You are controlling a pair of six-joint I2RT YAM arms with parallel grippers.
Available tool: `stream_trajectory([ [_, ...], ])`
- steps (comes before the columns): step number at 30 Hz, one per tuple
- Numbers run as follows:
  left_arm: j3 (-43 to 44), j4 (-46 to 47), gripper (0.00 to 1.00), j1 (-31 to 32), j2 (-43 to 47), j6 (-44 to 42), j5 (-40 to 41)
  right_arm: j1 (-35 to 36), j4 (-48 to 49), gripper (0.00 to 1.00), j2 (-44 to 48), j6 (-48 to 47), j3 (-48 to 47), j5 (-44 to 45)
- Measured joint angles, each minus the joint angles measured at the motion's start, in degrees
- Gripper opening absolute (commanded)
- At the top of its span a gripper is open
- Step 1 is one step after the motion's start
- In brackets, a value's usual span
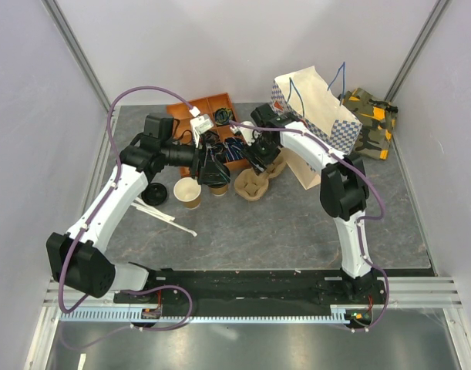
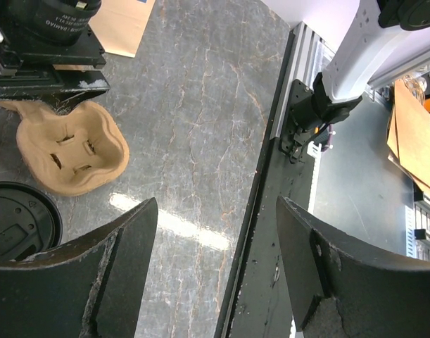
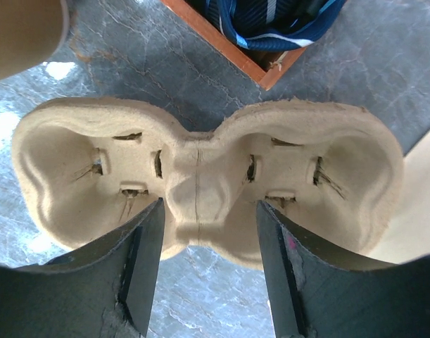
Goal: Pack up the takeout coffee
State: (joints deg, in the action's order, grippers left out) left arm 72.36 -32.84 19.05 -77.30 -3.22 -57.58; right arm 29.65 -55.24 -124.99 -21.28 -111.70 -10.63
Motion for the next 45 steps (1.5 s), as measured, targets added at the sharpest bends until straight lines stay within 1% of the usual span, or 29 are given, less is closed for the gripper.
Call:
stream_trajectory([
  [3,-0.1,0.0,0.76,0.0,0.0,0.0,0.0,0.0,0.0,0.61,-1.0,0.0,0.0,0.0],
  [7,-0.5,0.0,0.76,0.0,0.0,0.0,0.0,0.0,0.1,0.57,-1.4,0.0,0.0,0.0],
  [10,-0.6,0.0,0.76,0.0,0.0,0.0,0.0,0.0,0.2,0.56,-1.4,-0.1,0.0,0.0],
  [12,-0.6,0.0,0.76,0.0,0.0,0.0,0.0,0.0,0.1,0.57,-1.4,-0.1,0.0,0.0],
  [13,-0.6,0.0,0.76,0.0,0.0,0.0,0.0,0.0,0.1,0.60,-1.4,-0.1,0.0,-0.1],
  [16,-0.6,0.0,0.76,0.0,0.0,0.0,0.0,0.2,0.1,0.64,-1.4,-0.1,0.2,-0.3],
  [20,-0.9,0.0,0.77,0.0,0.0,0.0,0.0,0.3,0.1,0.62,-1.4,-0.2,1.1,-0.8],
  [23,-1.0,0.0,0.77,0.0,0.0,0.0,0.0,0.4,0.1,0.57,-1.4,-0.2,1.5,-1.0],
  [24,-1.0,0.0,0.77,0.0,0.0,0.0,0.0,0.4,0.1,0.54,-1.4,-0.2,1.5,-1.0],
  [30,-1.3,0.0,0.77,0.0,0.0,0.0,0.0,0.5,0.1,0.46,-1.4,-0.4,1.5,-1.0],
  [37,-1.8,0.0,0.77,0.0,0.0,0.0,0.0,0.5,0.0,0.41,-1.3,-0.6,1.5,-0.9],
  [45,-1.9,0.0,0.77,-0.3,0.0,0.0,0.0,0.5,-2.1,0.38,0.0,-0.7,1.4,-1.0],
])
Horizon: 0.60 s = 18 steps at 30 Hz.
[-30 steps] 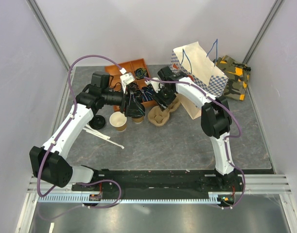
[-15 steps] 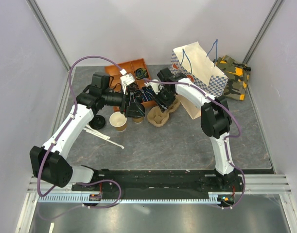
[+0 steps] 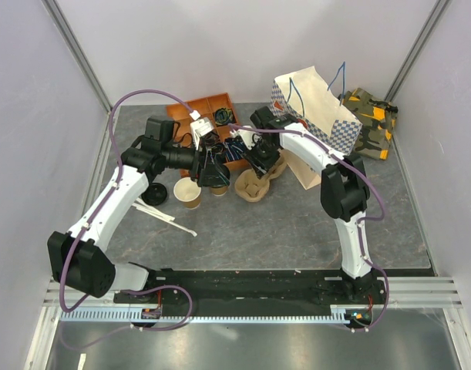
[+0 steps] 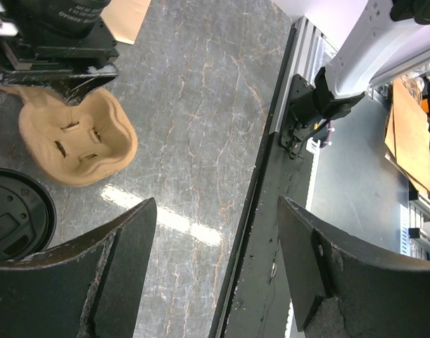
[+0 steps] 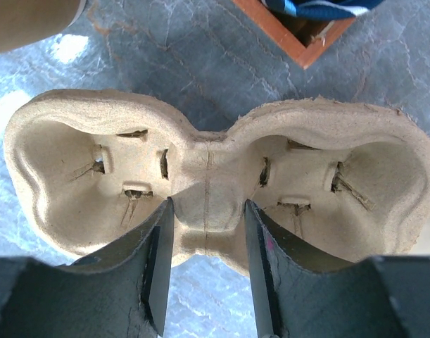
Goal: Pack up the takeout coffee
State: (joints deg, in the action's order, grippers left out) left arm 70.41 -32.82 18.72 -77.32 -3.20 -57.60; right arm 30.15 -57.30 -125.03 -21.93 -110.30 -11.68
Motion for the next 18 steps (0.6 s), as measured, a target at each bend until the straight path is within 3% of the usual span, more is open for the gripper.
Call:
stream_trajectory([
  [5,0.0,0.0,0.75,-0.6,-0.5,0.3,0.0,0.0,-0.8,0.36,1.6,-0.4,0.0,-0.3],
  [10,0.0,0.2,0.65,-0.7,-1.9,1.6,2.1,-0.3,-0.9,0.35,2.9,-1.6,0.5,-2.2],
  [18,-0.9,0.4,0.62,-0.8,-5.3,5.1,5.1,-1.0,-0.7,0.31,9.0,-10.8,10.8,-9.8],
])
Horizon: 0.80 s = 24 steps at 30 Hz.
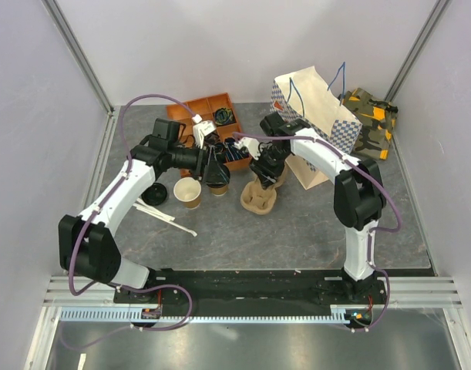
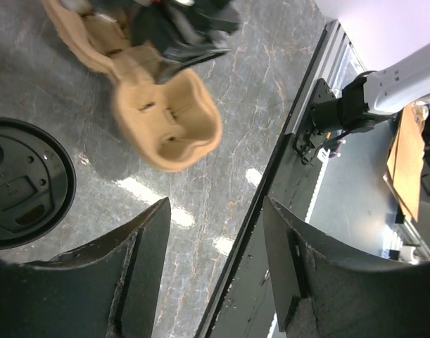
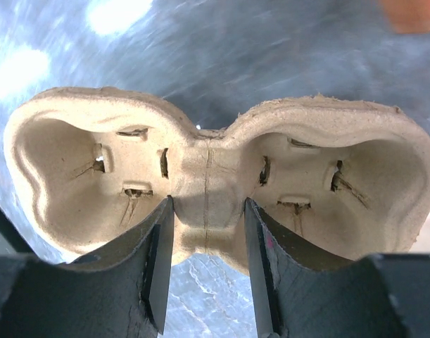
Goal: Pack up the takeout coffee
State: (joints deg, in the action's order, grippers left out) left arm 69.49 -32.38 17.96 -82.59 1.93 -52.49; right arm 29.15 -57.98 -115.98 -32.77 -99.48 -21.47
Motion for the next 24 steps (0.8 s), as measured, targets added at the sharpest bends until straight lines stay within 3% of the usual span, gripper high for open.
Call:
stream_trajectory([
  [7,-1.5,1.9,0.62,0.0,-0.6,0.9,-0.5,0.0,-0.2,0.35,3.5,-12.3,6.3,-2.6],
  [13,-7.5,4.0,0.61,-0.1,2.8,-2.0,-3.7,0.1,-0.3,0.34,3.5,-14.6,6.2,-3.1],
  [18,-9.7,-2.5,0.52,3.2,12.3,-21.4,-1.9,0.2,0.3,0.37,0.5,-10.6,3.9,-3.0],
  [19,-9.7,-3.8,0.50,5.8,14.3,-26.2,-0.4,0.3,0.3,0.48,-0.3,-9.6,3.5,-2.9],
  [22,-10.1,-6.1,0.47,16.4,18.2,-40.1,5.0,0.4,-0.1,0.62,-2.4,-6.4,1.8,-2.6],
  [24,-10.4,-6.6,0.44,22.0,18.3,-46.6,7.3,0.5,-0.2,0.65,-3.0,-4.3,0.7,-2.7],
])
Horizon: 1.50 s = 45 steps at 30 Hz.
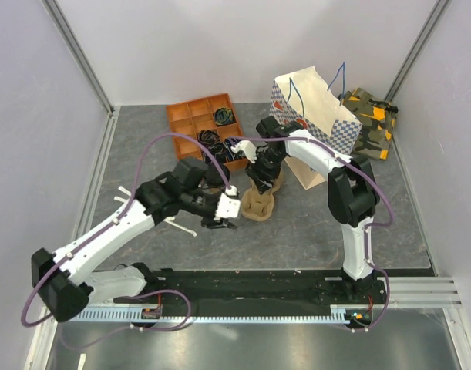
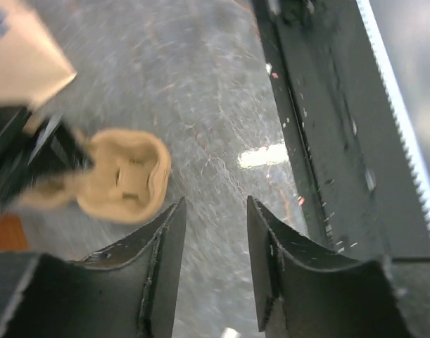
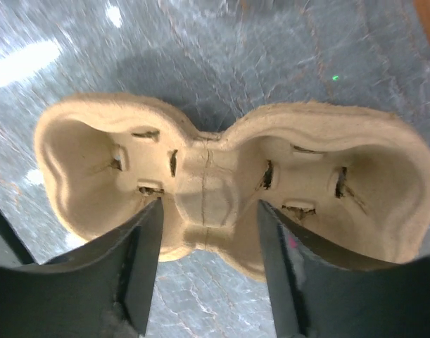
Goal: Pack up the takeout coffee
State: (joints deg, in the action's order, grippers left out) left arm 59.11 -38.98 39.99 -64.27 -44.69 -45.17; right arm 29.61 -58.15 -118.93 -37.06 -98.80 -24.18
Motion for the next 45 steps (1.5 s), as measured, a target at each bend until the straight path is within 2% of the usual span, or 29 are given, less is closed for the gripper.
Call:
stream_trajectory([
  [5,-0.1,1.0,0.41,5.1,-7.6,-11.1,5.2,0.1,0.2,0.64,0.1,6.0,-1.7,-0.7],
  [8,-0.8,3.7,0.43,6.9,-12.3,-15.1,8.6,-0.1,0.6,0.64,0.9,9.6,-1.6,-1.3],
  [13,-4.5,9.1,0.45,10.1,-15.1,-20.4,12.7,-1.4,1.0,0.64,3.5,13.8,-1.5,-1.7],
  [22,-3.3,14.3,0.49,10.6,-24.8,-23.5,16.5,-4.3,1.6,0.66,4.2,17.9,-1.5,-1.4],
  [34,-0.7,16.8,0.49,8.4,-28.1,-25.0,16.8,-4.7,1.6,0.68,4.2,19.3,-1.4,-1.4],
  [40,0.1,16.6,0.41,7.1,-30.0,-25.7,16.9,-4.9,1.6,0.68,4.2,19.3,-1.4,-1.4],
  [45,1.4,16.1,0.27,6.6,-31.0,-25.9,16.7,-5.4,1.6,0.68,4.2,19.3,-1.4,-1.4],
])
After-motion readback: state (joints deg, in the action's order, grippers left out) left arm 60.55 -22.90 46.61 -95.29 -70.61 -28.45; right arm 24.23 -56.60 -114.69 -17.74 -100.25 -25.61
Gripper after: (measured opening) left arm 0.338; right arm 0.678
